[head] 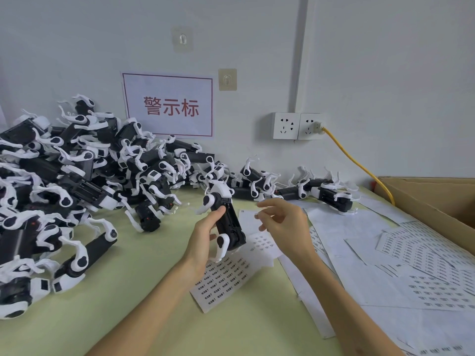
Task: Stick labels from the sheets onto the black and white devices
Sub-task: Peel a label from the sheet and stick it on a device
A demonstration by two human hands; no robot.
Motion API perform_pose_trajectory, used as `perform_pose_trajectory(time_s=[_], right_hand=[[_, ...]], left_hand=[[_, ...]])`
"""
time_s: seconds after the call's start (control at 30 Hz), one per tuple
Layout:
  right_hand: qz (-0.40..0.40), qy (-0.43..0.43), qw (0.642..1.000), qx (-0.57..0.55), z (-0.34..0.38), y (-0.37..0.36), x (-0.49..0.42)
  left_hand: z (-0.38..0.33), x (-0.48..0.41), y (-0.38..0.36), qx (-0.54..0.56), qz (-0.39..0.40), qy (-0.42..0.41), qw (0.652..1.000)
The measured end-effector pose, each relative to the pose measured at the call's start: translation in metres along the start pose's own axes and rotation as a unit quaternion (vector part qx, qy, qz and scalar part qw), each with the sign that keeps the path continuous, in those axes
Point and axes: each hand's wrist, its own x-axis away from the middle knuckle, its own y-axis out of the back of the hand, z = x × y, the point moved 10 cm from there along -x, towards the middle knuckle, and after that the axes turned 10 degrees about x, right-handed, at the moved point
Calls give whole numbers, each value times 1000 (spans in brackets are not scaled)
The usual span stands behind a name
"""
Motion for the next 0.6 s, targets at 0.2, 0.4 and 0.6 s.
perform_pose_trajectory(time_s=[0.2, 0.4, 0.6], right_hand=[[34, 30, 999, -11, 9, -7, 3], [56, 46, 997, -5, 9, -12, 4], [47, 45, 998, 14, 8, -12, 2]], left_hand=[[-12, 3, -9, -15, 42, -23, 999], [-10, 7, -16, -14, 70, -11, 997], [-9, 6, -19, 8, 87, -6, 996]])
